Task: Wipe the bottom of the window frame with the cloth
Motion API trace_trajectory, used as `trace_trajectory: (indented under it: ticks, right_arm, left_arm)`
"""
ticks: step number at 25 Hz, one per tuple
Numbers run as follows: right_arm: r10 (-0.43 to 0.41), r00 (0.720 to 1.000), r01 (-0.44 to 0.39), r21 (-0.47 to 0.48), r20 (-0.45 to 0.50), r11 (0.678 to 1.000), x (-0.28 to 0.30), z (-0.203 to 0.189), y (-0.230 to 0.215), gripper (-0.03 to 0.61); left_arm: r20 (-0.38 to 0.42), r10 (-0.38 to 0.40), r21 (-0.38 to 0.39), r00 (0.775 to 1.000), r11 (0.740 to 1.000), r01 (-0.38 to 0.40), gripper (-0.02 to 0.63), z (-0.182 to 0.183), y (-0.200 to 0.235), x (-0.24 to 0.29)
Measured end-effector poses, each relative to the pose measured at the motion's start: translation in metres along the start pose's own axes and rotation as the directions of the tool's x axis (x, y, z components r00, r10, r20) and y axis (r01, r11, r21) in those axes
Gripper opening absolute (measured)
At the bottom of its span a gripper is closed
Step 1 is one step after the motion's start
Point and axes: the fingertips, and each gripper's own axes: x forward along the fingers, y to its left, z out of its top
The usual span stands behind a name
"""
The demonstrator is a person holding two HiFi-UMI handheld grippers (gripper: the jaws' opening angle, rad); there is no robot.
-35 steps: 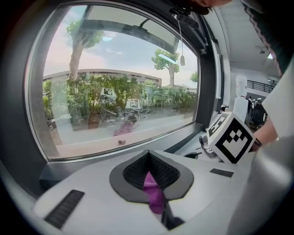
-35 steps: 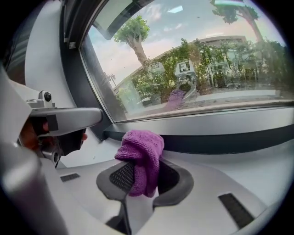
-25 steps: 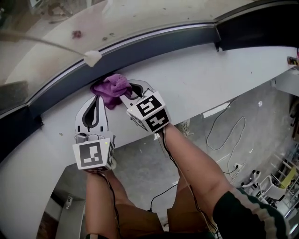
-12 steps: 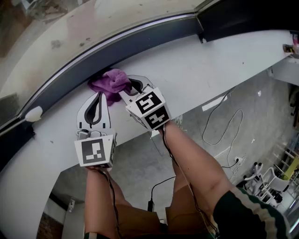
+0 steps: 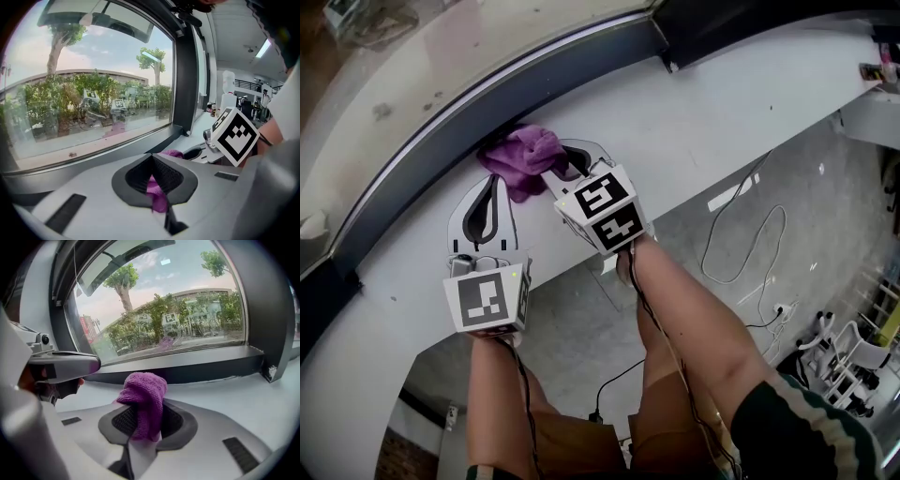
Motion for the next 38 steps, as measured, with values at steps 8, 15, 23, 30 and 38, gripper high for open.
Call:
trace_trajectory:
  ticks: [8, 15, 23, 30, 38]
  right_arm:
    - [-0.045, 0.999, 0.045, 0.011, 0.018, 0.999, -0.022, -0.005, -0.043, 0.103]
    - [-0.104, 0.994, 0.103, 0.023, 0.032, 0.994, -0.034, -0.002, -0.096, 0.103]
    - [-0.166, 0.986, 0.165, 0.035, 0.028, 0.986, -0.067, -0.007, -0.156, 0.103]
    - [-0.212, 0.977, 0.210, 0.050, 0.033, 0.976, -0.092, -0.011, -0.200, 0.103]
    - [-0.254, 0.966, 0.252, 0.057, 0.038, 0.966, -0.095, -0.011, -0.202, 0.103]
  left_arm:
    - [-0.013, -0.029, 0.043, 1.000, 0.999, 0.029, 0.009, 0.010, -0.032, 0.028]
    - [-0.014, -0.107, 0.003, 0.994, 0.994, 0.107, 0.009, 0.015, -0.063, 0.065]
    - [-0.024, -0.175, 0.020, 0.984, 0.984, 0.176, 0.009, 0.034, -0.108, 0.105]
    - [-0.011, -0.230, -0.008, 0.973, 0.973, 0.230, 0.009, 0.052, -0.146, 0.135]
    - [-0.005, -0.256, -0.006, 0.967, 0.967, 0.256, 0.009, 0.051, -0.150, 0.135]
